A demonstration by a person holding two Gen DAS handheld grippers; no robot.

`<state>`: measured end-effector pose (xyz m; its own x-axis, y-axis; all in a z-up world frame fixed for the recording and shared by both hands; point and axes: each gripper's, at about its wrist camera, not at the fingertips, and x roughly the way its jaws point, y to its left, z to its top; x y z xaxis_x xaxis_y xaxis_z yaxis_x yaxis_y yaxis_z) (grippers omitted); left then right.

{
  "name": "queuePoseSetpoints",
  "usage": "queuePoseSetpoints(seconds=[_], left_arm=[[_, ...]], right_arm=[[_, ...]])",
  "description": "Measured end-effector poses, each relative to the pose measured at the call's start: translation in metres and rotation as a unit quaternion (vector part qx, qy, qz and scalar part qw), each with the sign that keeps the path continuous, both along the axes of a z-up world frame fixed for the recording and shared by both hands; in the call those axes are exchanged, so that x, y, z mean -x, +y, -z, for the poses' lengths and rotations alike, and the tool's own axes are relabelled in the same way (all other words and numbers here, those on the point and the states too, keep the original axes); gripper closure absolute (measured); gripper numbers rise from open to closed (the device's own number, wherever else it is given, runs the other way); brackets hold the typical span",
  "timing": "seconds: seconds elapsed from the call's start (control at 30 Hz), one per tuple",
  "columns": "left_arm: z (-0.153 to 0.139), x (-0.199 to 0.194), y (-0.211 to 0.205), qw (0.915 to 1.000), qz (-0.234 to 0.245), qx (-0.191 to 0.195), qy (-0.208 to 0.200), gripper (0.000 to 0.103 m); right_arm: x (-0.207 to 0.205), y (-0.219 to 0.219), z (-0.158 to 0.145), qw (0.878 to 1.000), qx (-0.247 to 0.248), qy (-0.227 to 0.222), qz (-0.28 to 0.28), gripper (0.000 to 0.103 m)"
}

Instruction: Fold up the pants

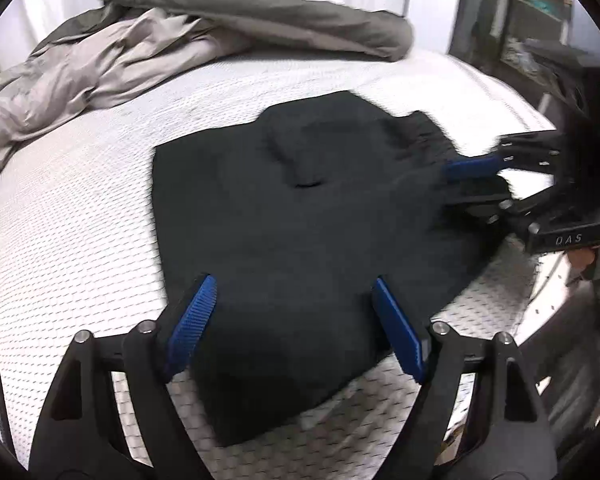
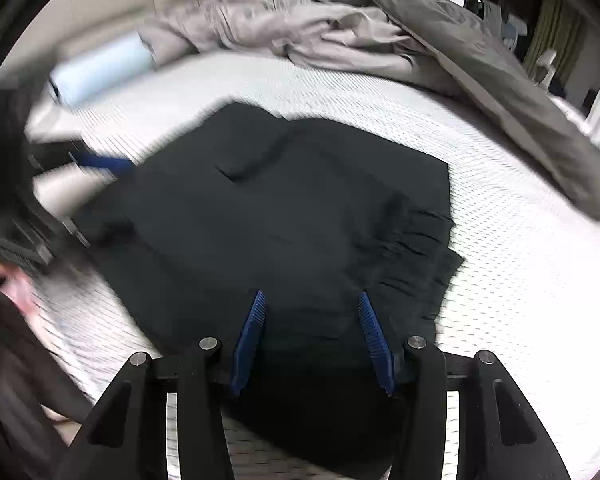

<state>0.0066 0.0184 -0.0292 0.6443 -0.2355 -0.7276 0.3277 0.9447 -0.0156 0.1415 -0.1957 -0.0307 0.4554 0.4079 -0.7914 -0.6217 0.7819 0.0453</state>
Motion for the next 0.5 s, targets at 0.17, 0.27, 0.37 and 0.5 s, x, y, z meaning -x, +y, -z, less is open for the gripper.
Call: queuePoseSetpoints(seconds=[0.17,0.27,0.37,0.5], left_arm=[[0.022,-0.013,-0.022,0.9968,0.031,-0.072,0.013,0.023],[0.019,-0.008,-0.016,0.9972,0.035,-0.063,0.019,0.022],[0.016,-0.006,-0.009,0.9976,0.041,-0.052,0.022,0.022],[0.009,-0.011,-0.009,0.9986,0.036,-0.035,0.017,0.022]], right_arm=[[0.005,0.043,0.028,0.997,0.067,0.001,-0.040,0.053],[0.006,0.033,0.024,0.995,0.094,-0.019,-0.036,0.053],[0.006,0.000,0.014,0.997,0.070,-0.014,-0.029,0.056],[0.005,-0.035,-0.003,1.000,-0.004,0.011,-0.020,0.055]])
